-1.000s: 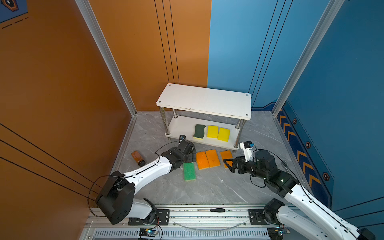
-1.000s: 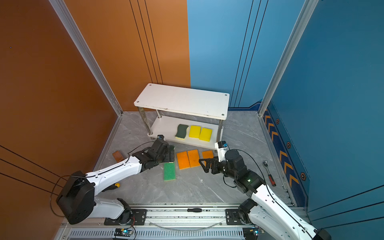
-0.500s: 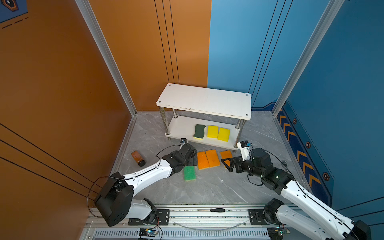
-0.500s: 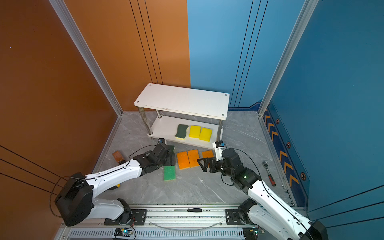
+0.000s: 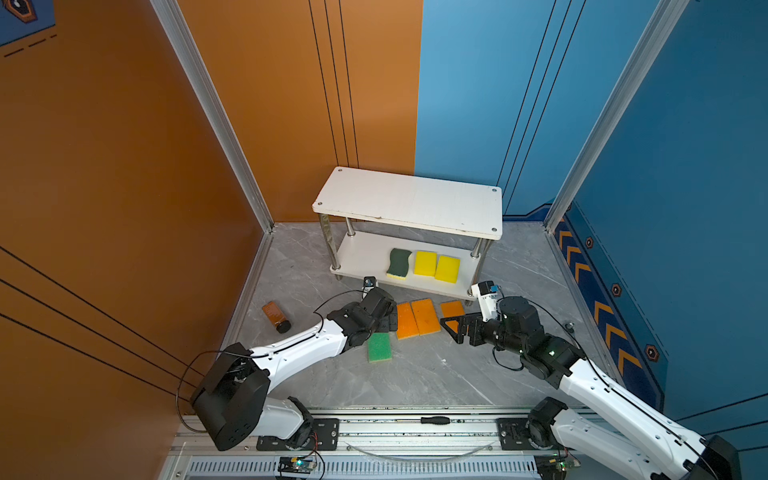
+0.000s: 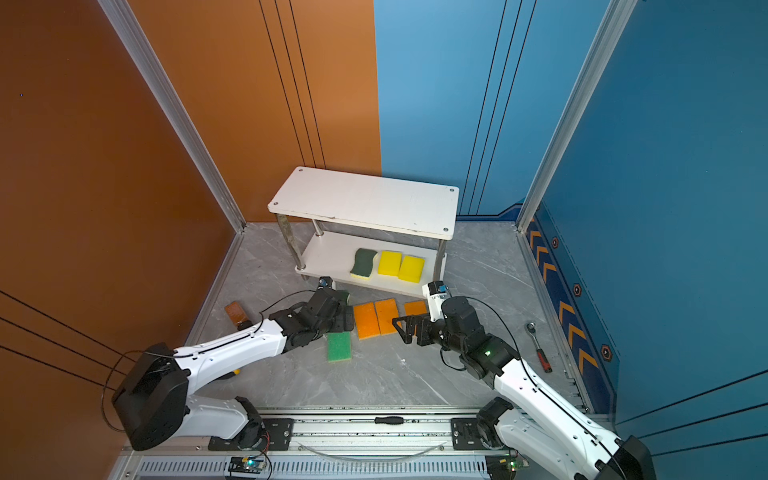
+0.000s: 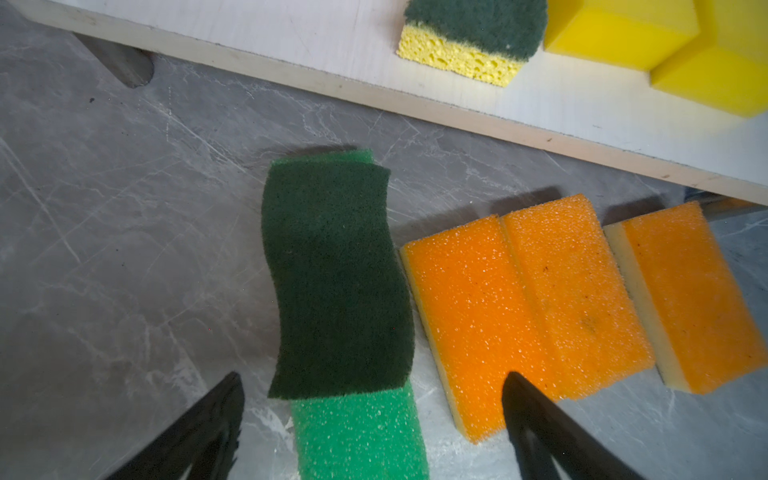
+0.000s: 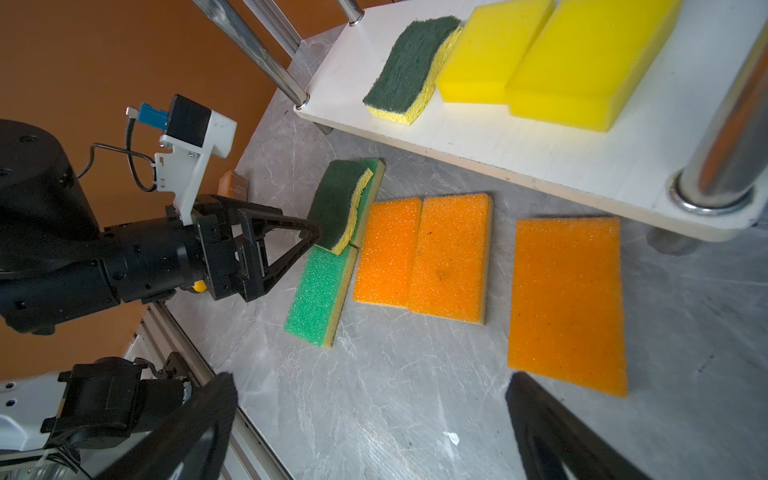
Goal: Place and organize the cleaning sponges onto the shelf
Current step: 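Withdraw the left gripper from the shelf to the remaining green scrub sponge, then lower the left gripper onto the green scrub sponge and close it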
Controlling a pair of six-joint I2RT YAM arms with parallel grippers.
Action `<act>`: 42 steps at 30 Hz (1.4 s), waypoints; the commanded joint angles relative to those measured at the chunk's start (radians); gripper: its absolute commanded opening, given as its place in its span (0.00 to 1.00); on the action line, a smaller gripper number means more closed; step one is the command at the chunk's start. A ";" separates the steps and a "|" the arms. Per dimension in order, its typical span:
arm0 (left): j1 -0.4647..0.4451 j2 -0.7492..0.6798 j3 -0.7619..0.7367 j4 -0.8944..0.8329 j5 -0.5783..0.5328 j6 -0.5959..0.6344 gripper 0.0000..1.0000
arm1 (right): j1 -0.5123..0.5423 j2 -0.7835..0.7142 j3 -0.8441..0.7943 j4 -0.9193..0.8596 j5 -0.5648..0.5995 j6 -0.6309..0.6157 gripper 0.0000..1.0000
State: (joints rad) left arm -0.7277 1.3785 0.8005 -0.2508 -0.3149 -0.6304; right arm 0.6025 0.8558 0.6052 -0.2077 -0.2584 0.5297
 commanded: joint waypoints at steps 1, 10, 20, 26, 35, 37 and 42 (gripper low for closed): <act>-0.007 0.019 -0.006 0.007 -0.032 -0.013 0.98 | 0.004 -0.010 0.008 0.011 0.003 0.010 1.00; -0.001 0.049 -0.005 0.025 -0.033 -0.011 0.98 | 0.005 -0.018 0.001 0.008 0.007 0.010 1.00; 0.013 0.086 -0.003 0.054 -0.027 0.002 0.98 | 0.006 -0.029 -0.001 0.003 0.014 0.010 1.00; 0.032 0.108 -0.002 0.054 -0.034 0.021 0.98 | 0.007 -0.031 0.002 0.000 0.016 0.010 1.00; 0.048 0.151 -0.021 0.149 -0.037 0.019 0.97 | 0.007 -0.031 0.001 0.000 0.019 0.010 1.00; 0.050 0.165 -0.017 0.154 -0.038 0.021 0.98 | 0.007 -0.032 0.001 -0.001 0.021 0.010 1.00; 0.051 0.197 0.002 0.147 -0.044 0.023 0.98 | 0.008 -0.038 -0.004 -0.005 0.026 0.006 1.00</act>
State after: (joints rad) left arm -0.6853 1.5555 0.7963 -0.1112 -0.3374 -0.6209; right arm 0.6033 0.8341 0.6052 -0.2081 -0.2573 0.5297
